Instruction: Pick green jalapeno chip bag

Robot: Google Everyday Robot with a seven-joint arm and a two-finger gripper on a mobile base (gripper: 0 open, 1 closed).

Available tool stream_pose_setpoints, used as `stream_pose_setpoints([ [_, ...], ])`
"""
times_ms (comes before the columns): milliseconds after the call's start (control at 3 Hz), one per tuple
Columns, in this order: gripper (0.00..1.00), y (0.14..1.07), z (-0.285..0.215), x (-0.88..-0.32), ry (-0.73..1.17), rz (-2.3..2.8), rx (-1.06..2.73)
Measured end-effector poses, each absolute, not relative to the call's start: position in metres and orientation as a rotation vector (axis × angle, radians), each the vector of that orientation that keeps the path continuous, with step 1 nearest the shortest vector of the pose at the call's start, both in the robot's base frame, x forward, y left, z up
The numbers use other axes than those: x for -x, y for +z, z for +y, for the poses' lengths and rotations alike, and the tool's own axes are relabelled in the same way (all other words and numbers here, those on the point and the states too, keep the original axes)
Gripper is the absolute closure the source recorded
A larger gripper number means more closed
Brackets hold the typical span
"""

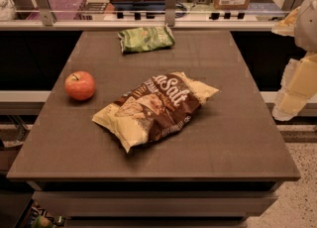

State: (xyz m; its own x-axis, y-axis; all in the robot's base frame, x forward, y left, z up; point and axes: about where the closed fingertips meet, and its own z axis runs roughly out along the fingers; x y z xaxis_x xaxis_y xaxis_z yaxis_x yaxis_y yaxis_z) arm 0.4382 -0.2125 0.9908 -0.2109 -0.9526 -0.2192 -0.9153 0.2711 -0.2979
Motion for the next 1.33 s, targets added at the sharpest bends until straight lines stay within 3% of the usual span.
stream_pose_setpoints([
  [667,0.00,0.997,-0.211,-0.450,-0.172,2.138,1.725],
  [1333,0.00,1.021,-0.180,-0.500,-0.205,1.919,1.760],
])
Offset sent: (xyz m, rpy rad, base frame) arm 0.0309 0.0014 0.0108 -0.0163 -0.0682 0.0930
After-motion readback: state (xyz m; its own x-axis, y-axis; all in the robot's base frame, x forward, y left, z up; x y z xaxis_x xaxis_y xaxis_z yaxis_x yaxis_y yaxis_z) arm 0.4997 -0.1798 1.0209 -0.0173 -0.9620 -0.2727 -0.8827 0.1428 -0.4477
